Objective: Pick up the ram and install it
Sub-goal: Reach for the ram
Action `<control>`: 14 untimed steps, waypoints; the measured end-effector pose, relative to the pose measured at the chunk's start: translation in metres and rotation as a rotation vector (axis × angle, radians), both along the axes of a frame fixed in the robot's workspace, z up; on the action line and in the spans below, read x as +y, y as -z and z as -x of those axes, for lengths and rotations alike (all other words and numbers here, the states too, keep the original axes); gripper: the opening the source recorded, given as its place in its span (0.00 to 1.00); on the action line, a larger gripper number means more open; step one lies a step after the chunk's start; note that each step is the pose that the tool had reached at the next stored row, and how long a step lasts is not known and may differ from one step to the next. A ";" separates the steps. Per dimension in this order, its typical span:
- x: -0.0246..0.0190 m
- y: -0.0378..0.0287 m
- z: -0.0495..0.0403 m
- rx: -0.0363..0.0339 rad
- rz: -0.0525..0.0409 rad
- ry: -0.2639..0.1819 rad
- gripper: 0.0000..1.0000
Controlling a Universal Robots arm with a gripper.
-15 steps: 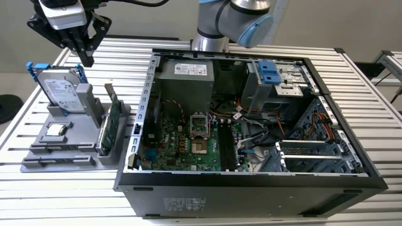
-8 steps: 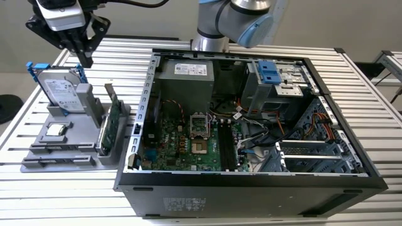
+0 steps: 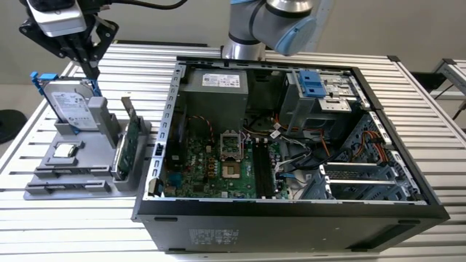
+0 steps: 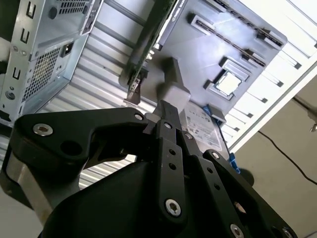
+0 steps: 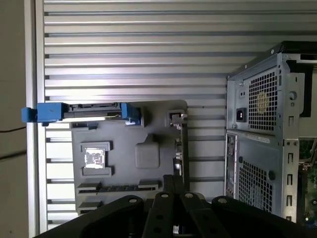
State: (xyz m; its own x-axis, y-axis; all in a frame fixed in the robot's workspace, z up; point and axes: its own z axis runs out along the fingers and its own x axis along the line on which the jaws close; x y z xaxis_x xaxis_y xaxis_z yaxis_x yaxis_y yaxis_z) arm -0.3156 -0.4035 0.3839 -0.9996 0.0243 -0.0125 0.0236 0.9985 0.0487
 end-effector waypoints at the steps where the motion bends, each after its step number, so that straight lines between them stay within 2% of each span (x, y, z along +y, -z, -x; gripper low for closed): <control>1: -0.0002 0.0001 0.0017 0.0000 0.0000 0.000 0.00; 14: -0.0029 0.0023 0.0233 0.0001 0.0001 0.000 0.00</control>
State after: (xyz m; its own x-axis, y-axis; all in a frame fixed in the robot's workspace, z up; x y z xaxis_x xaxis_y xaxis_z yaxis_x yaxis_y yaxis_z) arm -0.3389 -0.4064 0.3816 -0.9996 0.0243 -0.0124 0.0236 0.9985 0.0486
